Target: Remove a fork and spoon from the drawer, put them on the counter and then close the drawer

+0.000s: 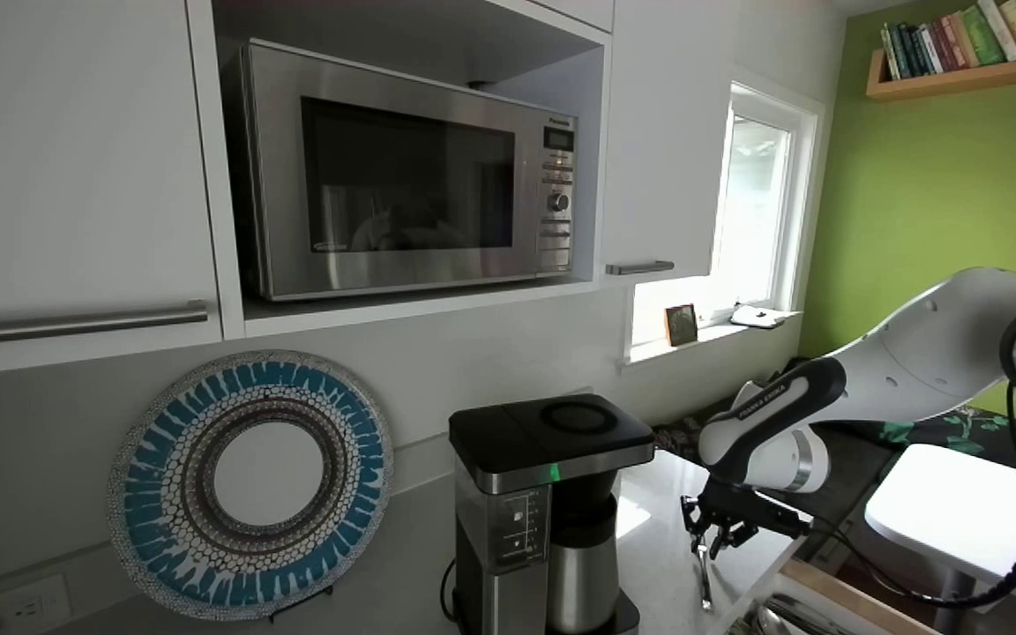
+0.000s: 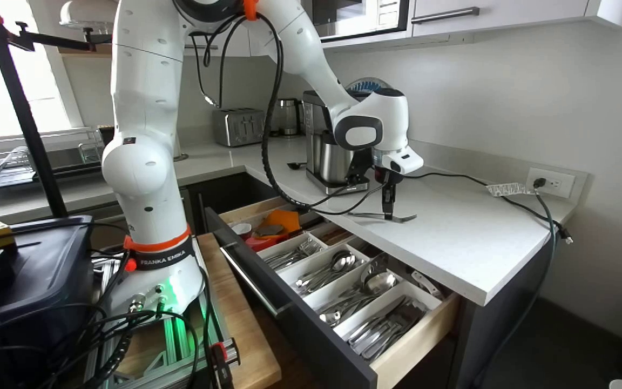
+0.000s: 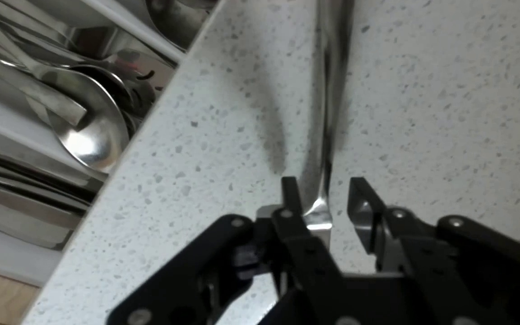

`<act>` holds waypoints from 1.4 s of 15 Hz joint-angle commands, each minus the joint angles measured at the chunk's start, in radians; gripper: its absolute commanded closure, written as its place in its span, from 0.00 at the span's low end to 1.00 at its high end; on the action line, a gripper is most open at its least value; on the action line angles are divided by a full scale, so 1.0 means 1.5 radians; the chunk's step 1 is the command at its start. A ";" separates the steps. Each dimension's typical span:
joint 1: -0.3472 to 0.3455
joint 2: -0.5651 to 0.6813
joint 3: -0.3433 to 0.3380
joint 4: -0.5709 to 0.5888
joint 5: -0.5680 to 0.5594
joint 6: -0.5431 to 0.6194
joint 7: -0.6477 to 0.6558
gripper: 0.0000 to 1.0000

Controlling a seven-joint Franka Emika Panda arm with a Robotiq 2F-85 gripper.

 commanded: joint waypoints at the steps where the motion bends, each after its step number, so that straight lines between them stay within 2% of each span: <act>1: 0.009 -0.082 -0.015 -0.050 -0.069 -0.023 0.017 0.34; 3: 0.003 -0.134 -0.010 -0.076 -0.091 -0.055 -0.012 0.18; 4: -0.003 -0.163 -0.001 -0.090 -0.088 -0.089 -0.053 0.09; 5: -0.004 -0.188 0.001 -0.100 -0.092 -0.128 -0.085 0.03; 6: -0.004 -0.214 0.001 -0.119 -0.095 -0.156 -0.111 0.00; 10: -0.001 -0.278 0.001 -0.179 -0.131 -0.252 -0.206 0.00; 14: 0.002 -0.299 0.002 -0.247 -0.178 -0.287 -0.297 0.00; 15: 0.001 -0.277 0.001 -0.205 -0.151 -0.277 -0.262 0.00; 20: 0.001 -0.277 0.001 -0.205 -0.152 -0.277 -0.265 0.00; 21: 0.002 -0.262 0.006 -0.201 -0.173 -0.288 -0.263 0.00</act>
